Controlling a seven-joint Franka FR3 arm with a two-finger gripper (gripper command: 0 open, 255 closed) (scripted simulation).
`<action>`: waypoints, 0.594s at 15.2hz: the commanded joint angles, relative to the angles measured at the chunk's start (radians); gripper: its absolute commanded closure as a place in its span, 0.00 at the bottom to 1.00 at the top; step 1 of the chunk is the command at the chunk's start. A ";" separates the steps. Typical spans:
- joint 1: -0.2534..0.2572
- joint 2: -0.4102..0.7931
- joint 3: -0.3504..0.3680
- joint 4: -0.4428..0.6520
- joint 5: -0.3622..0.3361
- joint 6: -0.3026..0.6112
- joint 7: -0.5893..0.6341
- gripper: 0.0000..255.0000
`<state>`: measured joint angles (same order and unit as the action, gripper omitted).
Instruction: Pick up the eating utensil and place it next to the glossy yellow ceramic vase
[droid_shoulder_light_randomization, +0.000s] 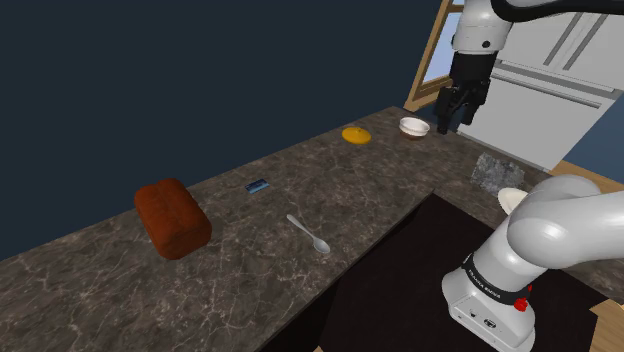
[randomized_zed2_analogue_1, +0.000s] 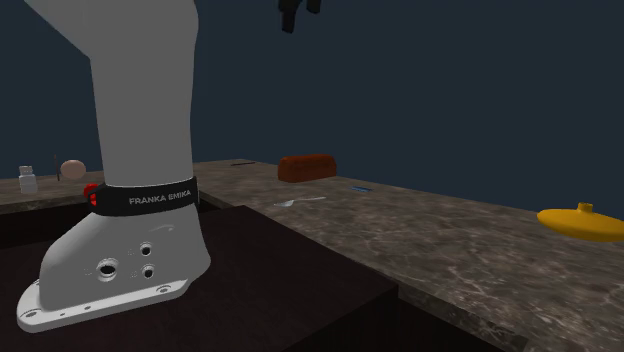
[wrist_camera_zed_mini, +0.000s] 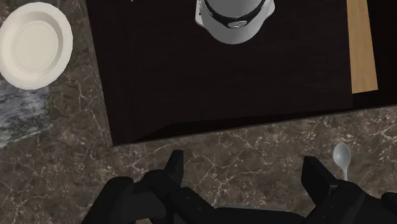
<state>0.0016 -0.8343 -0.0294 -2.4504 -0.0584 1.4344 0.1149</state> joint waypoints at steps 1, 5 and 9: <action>0.000 0.000 0.000 0.000 0.000 0.000 0.000 0.00; 0.025 0.062 0.017 -0.073 0.038 0.139 0.015 0.00; 0.052 0.148 0.036 -0.127 0.077 0.283 0.026 0.00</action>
<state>0.0459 -0.7062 0.0007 -2.5666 0.0069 1.6828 0.1370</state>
